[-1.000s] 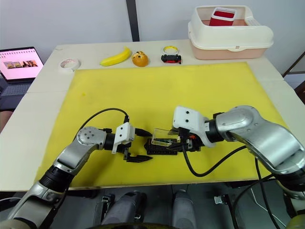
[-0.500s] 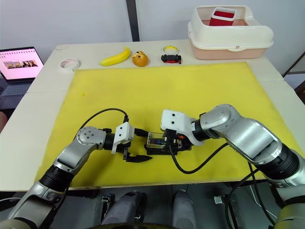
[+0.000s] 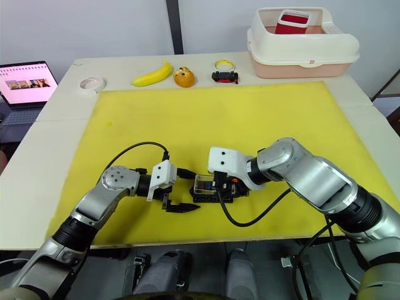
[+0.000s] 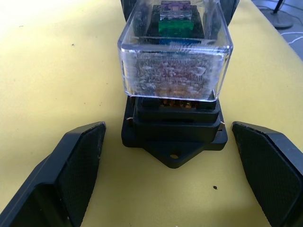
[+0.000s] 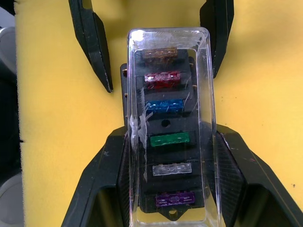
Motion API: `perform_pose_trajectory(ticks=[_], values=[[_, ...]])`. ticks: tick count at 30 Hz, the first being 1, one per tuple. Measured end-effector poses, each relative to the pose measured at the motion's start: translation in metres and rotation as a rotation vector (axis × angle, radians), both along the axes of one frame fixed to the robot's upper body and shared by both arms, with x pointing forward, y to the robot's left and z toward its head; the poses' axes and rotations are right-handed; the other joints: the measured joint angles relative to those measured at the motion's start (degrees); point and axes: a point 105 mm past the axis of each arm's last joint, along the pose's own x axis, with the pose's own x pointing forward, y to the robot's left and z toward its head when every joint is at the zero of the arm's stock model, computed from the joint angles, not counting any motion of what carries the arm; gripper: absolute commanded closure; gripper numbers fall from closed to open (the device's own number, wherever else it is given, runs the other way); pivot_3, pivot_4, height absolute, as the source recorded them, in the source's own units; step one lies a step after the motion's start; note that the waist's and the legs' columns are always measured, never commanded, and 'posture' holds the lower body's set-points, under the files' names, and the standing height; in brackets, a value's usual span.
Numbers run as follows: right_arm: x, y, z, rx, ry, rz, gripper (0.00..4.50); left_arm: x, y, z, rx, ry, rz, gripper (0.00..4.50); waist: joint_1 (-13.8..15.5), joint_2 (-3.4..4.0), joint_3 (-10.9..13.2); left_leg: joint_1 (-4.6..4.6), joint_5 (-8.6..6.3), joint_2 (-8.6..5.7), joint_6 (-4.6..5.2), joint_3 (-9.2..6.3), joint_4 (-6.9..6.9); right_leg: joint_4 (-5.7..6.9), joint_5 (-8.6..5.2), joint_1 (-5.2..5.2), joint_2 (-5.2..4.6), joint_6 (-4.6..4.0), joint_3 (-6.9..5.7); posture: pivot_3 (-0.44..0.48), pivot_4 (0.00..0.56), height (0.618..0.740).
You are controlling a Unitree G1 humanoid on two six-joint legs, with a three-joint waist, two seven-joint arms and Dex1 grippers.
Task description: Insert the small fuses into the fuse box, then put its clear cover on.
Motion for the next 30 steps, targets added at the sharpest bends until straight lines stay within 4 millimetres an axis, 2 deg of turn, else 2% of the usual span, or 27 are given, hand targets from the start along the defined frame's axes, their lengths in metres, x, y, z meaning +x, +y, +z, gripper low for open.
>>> perform_pose_trajectory(ticks=[30], values=[[-0.0006,0.0056,-0.0018,-0.067,-0.083,0.107,2.80,0.0009,-0.0011,0.0000,-0.003,-0.002,0.009,0.03,0.00,0.00,-0.01,0.05,0.00,0.00,0.00,0.00,0.00,0.00,0.00,0.05,0.00,0.00,0.00,0.000,0.150,0.740]])
